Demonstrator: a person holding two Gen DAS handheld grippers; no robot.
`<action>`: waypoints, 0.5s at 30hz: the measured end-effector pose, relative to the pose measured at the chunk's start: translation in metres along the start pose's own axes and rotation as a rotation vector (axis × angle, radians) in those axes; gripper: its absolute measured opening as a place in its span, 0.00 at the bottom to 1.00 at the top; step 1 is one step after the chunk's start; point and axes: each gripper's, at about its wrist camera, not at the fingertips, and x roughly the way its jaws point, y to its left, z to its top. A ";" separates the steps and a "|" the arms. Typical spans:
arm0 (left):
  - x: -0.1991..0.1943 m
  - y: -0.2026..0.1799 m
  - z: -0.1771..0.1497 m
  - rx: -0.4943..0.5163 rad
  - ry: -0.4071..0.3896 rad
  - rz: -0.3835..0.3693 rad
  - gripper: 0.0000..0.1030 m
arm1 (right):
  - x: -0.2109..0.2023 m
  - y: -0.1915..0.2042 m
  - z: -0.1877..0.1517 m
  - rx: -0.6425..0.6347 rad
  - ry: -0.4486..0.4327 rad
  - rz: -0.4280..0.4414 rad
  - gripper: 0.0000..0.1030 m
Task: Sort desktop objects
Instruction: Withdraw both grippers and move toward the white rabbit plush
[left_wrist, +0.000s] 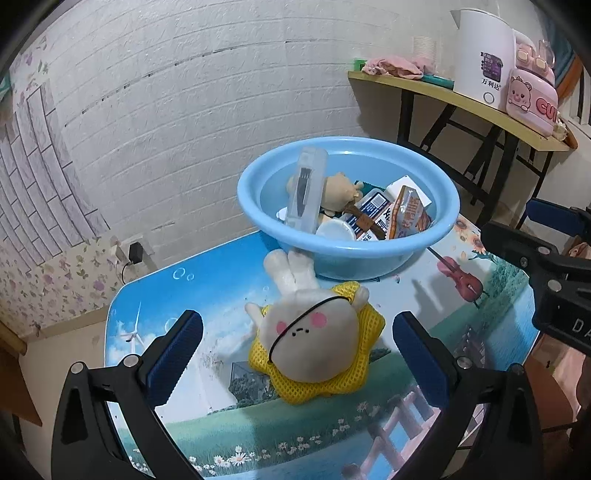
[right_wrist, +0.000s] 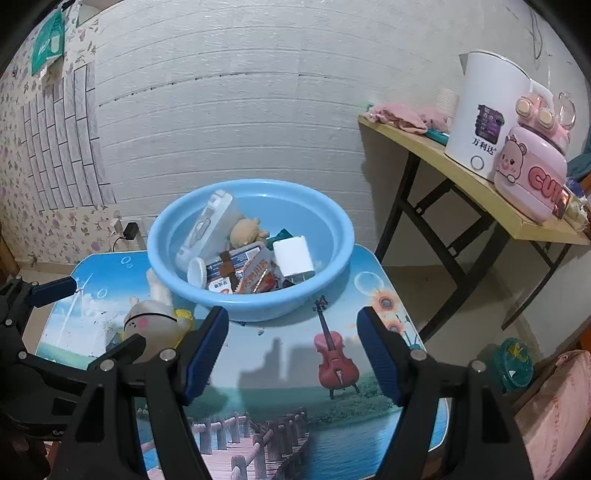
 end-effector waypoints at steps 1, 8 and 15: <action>0.000 0.000 -0.001 -0.001 0.001 0.000 1.00 | 0.000 0.001 0.000 -0.008 -0.002 -0.002 0.70; 0.000 0.001 -0.004 -0.006 0.007 0.001 1.00 | -0.001 0.008 -0.003 -0.039 -0.001 0.025 0.70; 0.001 0.002 -0.009 -0.008 0.015 0.006 1.00 | -0.003 0.008 -0.004 -0.037 -0.016 0.046 0.70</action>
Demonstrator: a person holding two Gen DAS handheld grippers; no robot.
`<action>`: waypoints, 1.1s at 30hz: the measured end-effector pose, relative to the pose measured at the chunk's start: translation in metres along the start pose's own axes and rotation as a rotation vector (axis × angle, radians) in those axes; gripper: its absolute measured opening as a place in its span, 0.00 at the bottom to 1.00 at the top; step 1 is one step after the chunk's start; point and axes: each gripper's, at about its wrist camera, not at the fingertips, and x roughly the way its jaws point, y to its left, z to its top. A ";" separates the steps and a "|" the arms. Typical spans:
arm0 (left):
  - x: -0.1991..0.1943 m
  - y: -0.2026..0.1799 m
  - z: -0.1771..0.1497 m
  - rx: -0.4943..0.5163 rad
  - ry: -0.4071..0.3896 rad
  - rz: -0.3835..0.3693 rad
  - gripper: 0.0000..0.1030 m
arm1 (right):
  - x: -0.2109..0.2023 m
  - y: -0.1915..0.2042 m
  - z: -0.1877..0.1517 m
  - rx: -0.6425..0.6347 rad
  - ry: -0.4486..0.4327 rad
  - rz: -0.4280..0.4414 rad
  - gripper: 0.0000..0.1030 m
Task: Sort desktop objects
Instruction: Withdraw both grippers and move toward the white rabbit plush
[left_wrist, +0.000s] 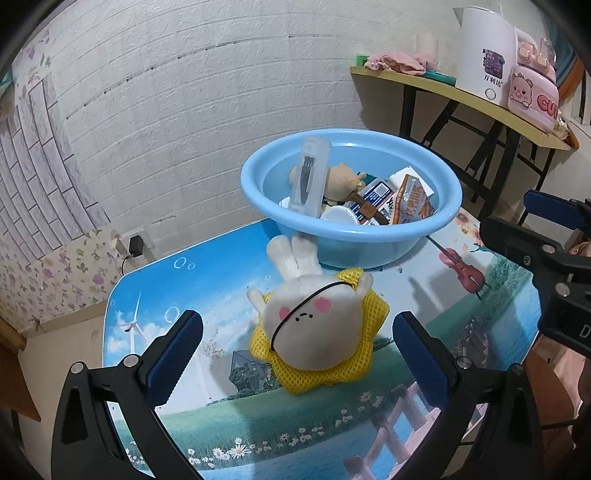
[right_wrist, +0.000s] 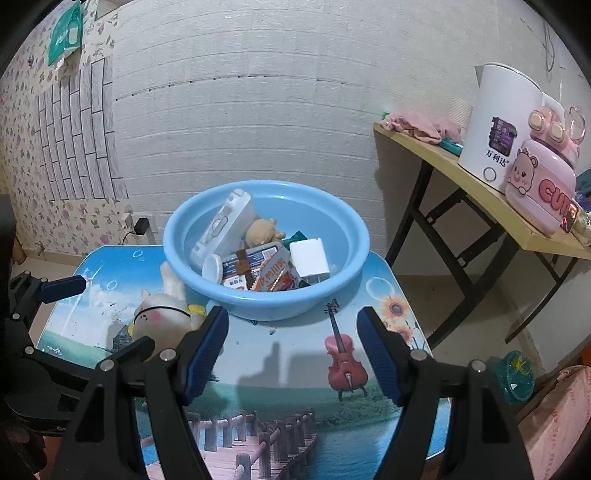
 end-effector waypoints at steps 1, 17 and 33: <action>0.001 0.000 -0.001 0.001 0.003 0.001 1.00 | 0.000 0.000 0.000 0.004 -0.003 0.006 0.69; 0.005 0.002 -0.003 0.002 0.016 0.000 1.00 | 0.004 -0.002 0.000 0.023 0.015 0.113 0.26; 0.006 0.005 -0.009 -0.006 0.020 -0.009 1.00 | 0.003 -0.014 0.000 0.090 -0.022 0.177 0.67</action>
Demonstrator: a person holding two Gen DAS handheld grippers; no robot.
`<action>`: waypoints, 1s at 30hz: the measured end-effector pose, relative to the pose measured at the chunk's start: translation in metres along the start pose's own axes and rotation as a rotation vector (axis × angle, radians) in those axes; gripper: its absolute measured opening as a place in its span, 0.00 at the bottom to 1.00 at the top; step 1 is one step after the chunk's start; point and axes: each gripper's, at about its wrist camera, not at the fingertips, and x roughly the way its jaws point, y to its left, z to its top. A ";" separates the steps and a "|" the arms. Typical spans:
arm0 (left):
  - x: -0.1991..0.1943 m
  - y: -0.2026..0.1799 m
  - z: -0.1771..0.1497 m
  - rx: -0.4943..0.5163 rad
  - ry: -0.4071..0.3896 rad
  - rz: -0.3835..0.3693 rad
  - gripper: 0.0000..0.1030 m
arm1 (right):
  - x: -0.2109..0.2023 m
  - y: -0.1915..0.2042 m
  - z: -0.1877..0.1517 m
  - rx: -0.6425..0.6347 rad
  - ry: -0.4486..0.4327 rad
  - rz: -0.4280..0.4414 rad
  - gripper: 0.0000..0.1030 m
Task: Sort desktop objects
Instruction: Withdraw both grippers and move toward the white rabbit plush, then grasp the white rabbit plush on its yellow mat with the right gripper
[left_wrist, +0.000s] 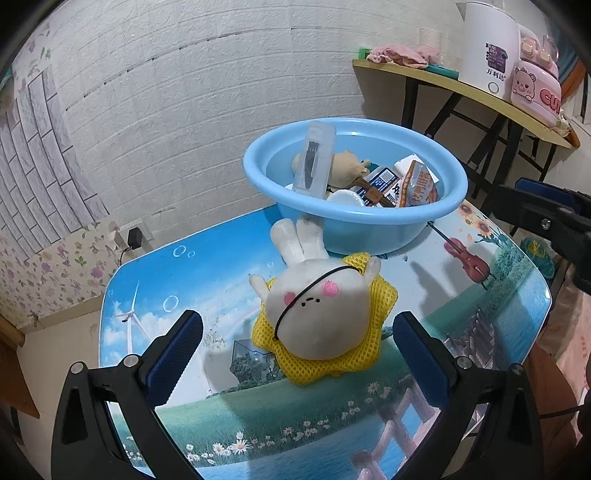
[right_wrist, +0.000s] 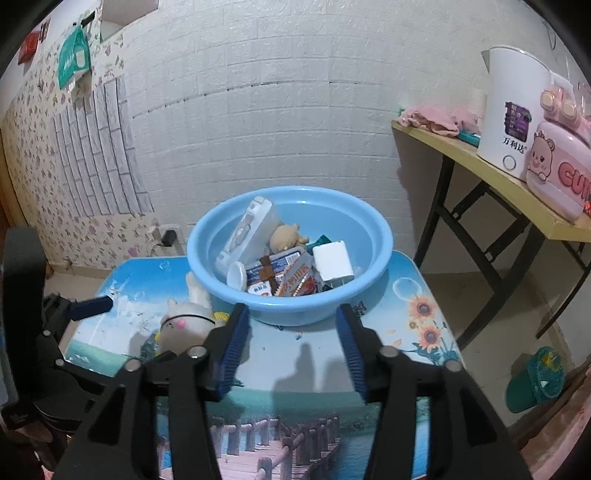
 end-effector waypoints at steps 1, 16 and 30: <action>0.000 0.000 -0.001 -0.001 0.001 0.000 1.00 | 0.001 -0.003 0.000 0.024 0.006 0.019 0.81; 0.016 0.001 -0.011 0.006 0.040 -0.030 1.00 | 0.023 -0.006 -0.011 0.055 0.098 0.060 0.88; 0.052 0.003 -0.020 0.003 0.095 -0.154 1.00 | 0.077 0.020 -0.024 0.072 0.242 0.248 0.88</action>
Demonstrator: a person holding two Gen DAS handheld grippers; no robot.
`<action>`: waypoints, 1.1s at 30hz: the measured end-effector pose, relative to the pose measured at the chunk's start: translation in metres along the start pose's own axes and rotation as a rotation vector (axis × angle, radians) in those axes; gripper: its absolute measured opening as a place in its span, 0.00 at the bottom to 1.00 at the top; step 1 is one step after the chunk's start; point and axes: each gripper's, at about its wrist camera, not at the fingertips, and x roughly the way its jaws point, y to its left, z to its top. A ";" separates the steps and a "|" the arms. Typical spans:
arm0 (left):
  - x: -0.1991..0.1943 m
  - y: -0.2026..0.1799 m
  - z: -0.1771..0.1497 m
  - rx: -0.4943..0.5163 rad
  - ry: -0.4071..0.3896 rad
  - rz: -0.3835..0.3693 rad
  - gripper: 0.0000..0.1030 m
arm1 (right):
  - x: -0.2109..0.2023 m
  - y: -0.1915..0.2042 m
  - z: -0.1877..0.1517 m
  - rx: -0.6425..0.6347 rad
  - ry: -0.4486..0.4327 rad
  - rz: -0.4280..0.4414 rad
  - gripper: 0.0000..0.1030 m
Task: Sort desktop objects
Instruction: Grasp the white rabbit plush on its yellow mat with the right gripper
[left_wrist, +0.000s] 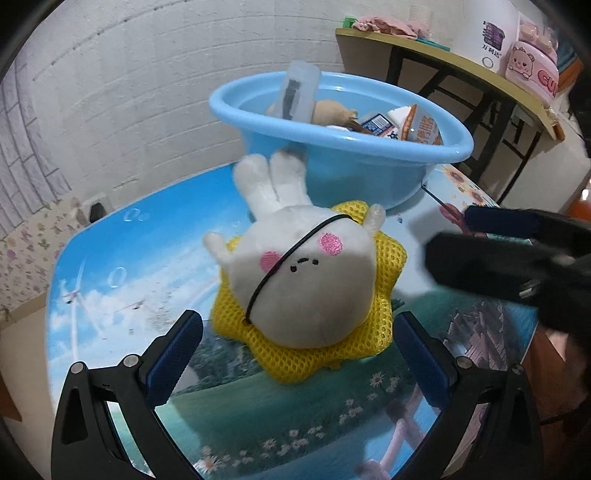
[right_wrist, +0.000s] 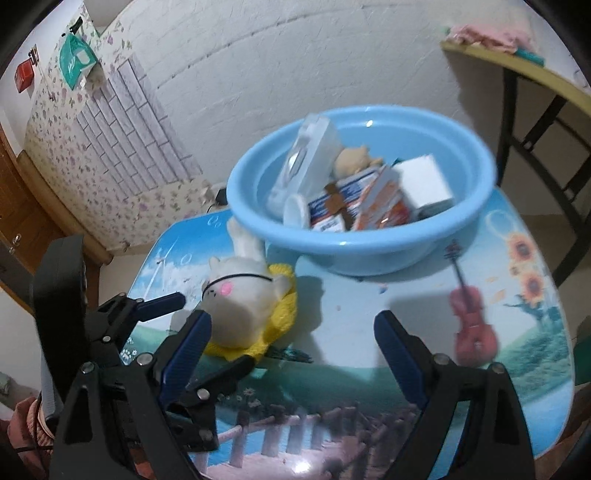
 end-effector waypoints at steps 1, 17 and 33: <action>0.002 0.000 0.000 0.003 0.005 -0.021 1.00 | 0.005 -0.001 0.001 0.009 0.002 0.020 0.88; 0.003 0.003 0.000 -0.022 -0.014 -0.177 1.00 | 0.047 0.020 -0.004 -0.018 0.110 0.227 0.51; -0.038 -0.017 0.005 0.024 -0.071 -0.140 1.00 | -0.004 0.031 -0.006 -0.087 0.037 0.211 0.53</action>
